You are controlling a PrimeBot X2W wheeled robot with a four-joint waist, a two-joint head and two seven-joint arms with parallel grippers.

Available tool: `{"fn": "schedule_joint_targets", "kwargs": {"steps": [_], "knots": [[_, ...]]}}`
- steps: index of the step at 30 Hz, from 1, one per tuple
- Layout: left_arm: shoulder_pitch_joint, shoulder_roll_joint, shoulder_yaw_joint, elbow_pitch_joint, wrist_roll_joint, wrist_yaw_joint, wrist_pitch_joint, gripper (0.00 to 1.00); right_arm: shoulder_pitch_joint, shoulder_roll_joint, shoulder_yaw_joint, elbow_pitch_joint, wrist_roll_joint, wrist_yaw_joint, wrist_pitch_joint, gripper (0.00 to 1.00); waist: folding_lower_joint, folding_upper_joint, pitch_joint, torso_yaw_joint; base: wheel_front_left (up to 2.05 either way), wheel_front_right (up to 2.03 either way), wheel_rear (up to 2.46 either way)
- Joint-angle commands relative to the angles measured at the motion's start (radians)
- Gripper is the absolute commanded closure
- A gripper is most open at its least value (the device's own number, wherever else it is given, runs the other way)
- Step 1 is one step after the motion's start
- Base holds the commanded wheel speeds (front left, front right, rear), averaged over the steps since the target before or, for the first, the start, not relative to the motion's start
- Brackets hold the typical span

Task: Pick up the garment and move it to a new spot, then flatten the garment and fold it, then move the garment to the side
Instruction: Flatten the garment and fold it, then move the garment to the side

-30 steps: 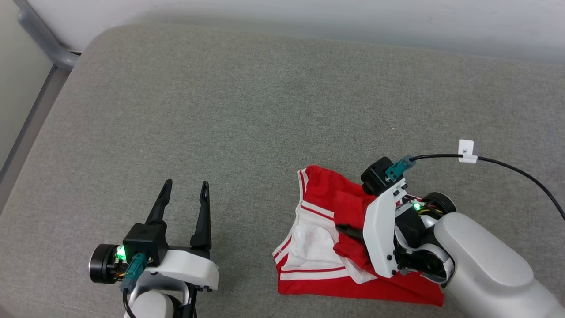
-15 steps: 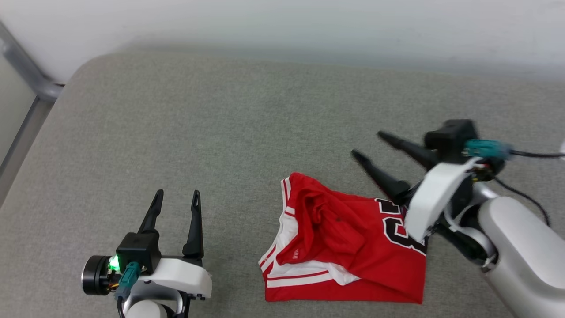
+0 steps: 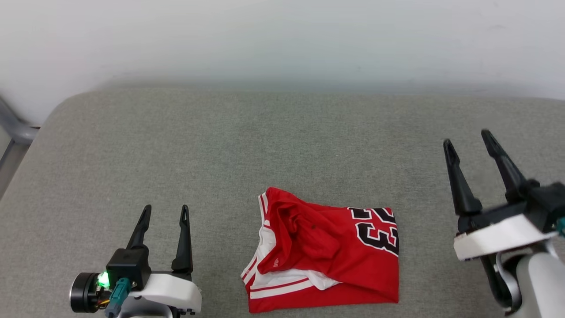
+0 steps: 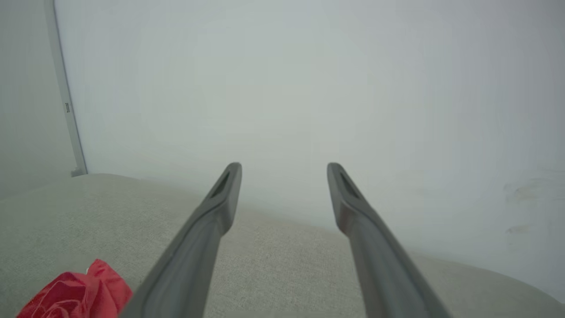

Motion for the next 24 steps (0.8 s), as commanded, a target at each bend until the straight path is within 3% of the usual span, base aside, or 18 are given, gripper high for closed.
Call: {"fn": "schedule_joint_targets", "kwargs": {"steps": [1,12,24], "knots": [[0.017,0.003,0.005,-0.006,0.002,0.004,-0.002,0.00,0.032,0.024,-0.020,-0.014,-0.011,-0.001,-0.010,0.00,0.0001,0.0000,-0.011,-0.009,0.00,0.00,0.00],[0.073,0.009,0.021,-0.019,0.005,-0.011,-0.002,0.00,0.245,0.153,-0.108,-0.064,-0.064,-0.001,-0.032,0.00,0.0001,0.0000,-0.056,-0.030,0.00,0.00,0.00],[0.099,0.005,0.008,0.013,0.002,-0.014,-0.002,0.00,0.349,0.189,-0.092,-0.023,-0.076,-0.001,-0.031,0.00,0.0001,0.0000,-0.074,-0.025,0.00,0.00,0.00]]}}
